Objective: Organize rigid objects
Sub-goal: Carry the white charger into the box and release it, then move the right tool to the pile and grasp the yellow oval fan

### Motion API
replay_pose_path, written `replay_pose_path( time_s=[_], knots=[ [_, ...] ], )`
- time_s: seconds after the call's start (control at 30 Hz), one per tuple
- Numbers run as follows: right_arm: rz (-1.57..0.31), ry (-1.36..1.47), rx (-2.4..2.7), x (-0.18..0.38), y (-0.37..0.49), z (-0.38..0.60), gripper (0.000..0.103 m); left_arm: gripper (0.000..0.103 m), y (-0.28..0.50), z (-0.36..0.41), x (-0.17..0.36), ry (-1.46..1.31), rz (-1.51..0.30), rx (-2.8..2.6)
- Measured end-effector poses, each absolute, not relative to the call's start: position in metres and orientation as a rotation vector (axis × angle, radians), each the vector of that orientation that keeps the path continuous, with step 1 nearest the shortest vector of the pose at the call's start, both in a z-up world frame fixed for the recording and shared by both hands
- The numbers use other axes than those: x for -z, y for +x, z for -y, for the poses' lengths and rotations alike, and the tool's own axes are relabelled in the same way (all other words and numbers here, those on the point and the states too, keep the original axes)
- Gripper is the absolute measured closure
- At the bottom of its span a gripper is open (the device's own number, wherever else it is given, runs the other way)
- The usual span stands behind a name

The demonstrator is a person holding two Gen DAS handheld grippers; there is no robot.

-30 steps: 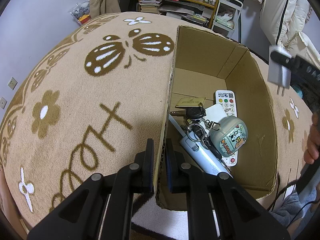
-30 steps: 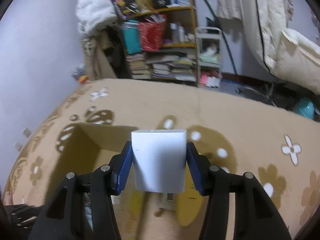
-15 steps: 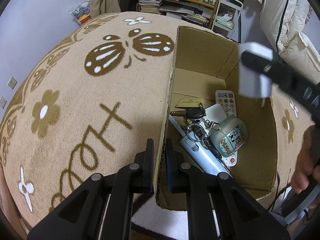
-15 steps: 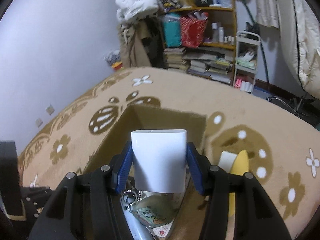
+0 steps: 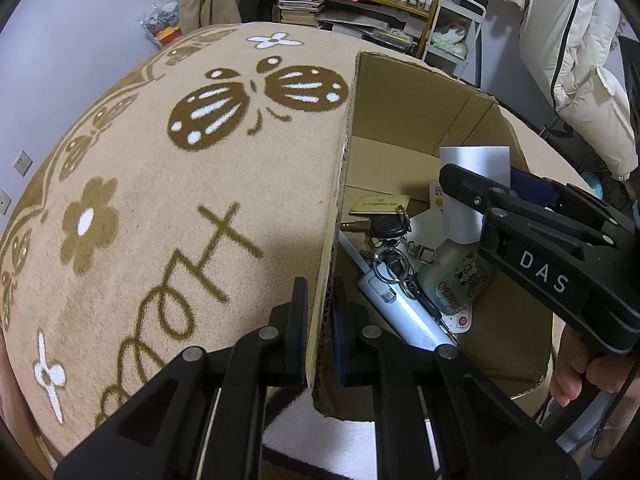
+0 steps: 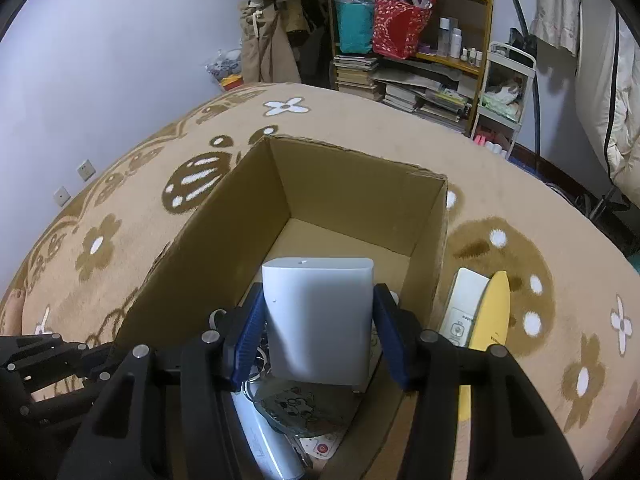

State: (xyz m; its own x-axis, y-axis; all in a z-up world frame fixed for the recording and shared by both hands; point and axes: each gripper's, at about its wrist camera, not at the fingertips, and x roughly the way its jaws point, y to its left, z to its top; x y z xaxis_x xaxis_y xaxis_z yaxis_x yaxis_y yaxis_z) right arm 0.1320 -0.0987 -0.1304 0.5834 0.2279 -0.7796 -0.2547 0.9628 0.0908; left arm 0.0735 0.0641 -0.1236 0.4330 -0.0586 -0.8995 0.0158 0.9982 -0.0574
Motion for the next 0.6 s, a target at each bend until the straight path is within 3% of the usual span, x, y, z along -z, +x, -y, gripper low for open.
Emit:
replay_pose_path(
  time_s=[0.33,0.4,0.47,0.6],
  knots=[
    [-0.845,0.012,-0.261,0.113,0.129,0.107,0.044,0.092,0.074,-0.063,0.123,-0.009,-1.119,0.033],
    [-0.825,0.034,-0.258,0.107,0.129,0.116,0.034,0.092,0.075,-0.066,0.123,-0.038,-1.121,0.040],
    [-0.806,0.074,-0.243,0.103,0.131,0.127,0.018,0.092,0.075,-0.067,0.124,-0.044,-1.122,0.044],
    [-0.780,0.138,-0.189,0.094,0.136,0.151,0.013,0.094,0.074,-0.064,0.123,-0.034,-1.121,0.043]
  ],
)
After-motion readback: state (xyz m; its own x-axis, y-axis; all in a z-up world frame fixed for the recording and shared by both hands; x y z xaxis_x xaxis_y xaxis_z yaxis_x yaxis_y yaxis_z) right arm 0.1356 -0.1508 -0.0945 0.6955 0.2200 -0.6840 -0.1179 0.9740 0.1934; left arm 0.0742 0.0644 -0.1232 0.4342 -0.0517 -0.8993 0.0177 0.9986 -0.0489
